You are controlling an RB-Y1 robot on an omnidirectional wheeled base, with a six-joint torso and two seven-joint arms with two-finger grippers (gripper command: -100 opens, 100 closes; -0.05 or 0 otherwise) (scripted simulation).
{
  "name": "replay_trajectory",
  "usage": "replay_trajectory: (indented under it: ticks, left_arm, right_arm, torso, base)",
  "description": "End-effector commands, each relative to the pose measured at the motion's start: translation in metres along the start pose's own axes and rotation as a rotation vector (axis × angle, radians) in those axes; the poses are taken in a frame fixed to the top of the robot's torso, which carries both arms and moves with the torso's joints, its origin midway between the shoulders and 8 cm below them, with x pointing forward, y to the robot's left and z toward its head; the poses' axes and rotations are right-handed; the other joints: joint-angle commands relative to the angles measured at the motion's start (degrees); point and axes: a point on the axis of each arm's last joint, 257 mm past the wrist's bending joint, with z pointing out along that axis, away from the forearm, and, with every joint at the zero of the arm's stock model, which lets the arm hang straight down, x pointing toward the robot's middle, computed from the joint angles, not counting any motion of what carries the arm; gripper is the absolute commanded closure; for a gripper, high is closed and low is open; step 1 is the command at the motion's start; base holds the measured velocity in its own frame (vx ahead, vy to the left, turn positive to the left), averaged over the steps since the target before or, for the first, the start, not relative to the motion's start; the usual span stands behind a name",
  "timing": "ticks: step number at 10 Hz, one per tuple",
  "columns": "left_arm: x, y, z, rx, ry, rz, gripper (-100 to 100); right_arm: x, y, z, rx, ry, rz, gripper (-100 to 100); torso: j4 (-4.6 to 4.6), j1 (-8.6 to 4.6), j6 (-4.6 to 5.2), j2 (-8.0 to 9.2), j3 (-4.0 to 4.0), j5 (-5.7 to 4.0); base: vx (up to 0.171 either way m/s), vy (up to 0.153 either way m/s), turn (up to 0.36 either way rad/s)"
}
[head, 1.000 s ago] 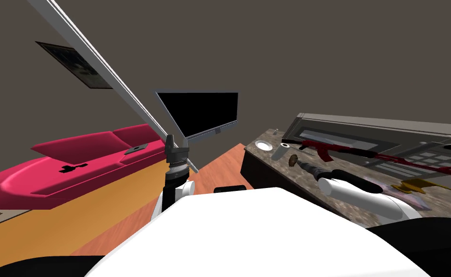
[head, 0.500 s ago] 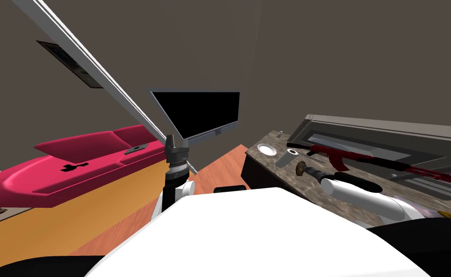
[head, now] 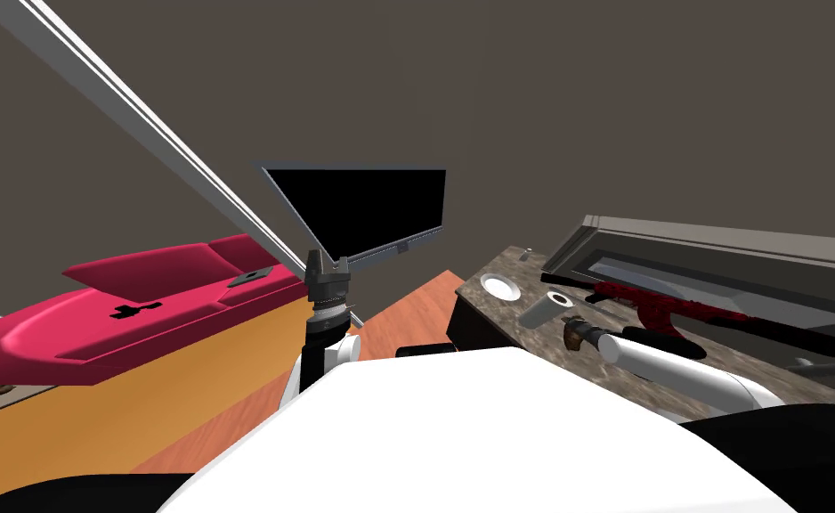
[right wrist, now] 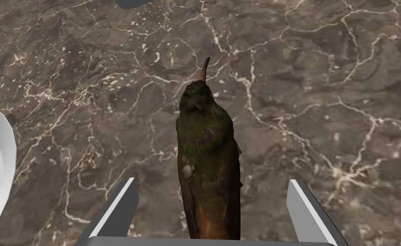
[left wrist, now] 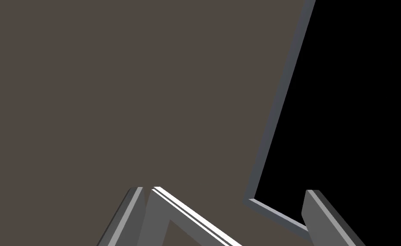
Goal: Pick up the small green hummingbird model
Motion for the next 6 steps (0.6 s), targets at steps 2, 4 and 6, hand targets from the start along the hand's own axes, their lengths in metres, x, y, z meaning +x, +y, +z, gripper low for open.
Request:
replay_trajectory:
  ticks: [2, 4, 6]
  left_arm:
    - [0.0, 0.0, 0.0, 0.0, 0.0, 0.0, 0]
    - [0.0, 0.0, 0.0, 0.0, 0.0, 0.0, 0]
    - [0.0, 0.0, 0.0, 0.0, 0.0, 0.0, 0]
  right_arm:
    - [-0.016, 0.015, 0.004, -0.041, -0.053, 0.056, -100]
    - [-0.014, 0.013, 0.005, -0.035, -0.045, 0.048, 0]
    - [-0.007, 0.019, 0.018, -0.059, -0.038, 0.072, -100]
  torso:
    - [0.02, 0.02, 0.0, 0.08, 0.04, 0.0]
    - [0.06, 0.17, 0.01, 0.31, 0.17, 0.04]
    - [0.12, 0.25, -0.03, 0.56, 0.32, 0.06]
  base:
    - [0.09, -0.044, 0.007]
    - [0.02, -0.009, 0.002]
    - [-0.056, 0.007, 0.166]
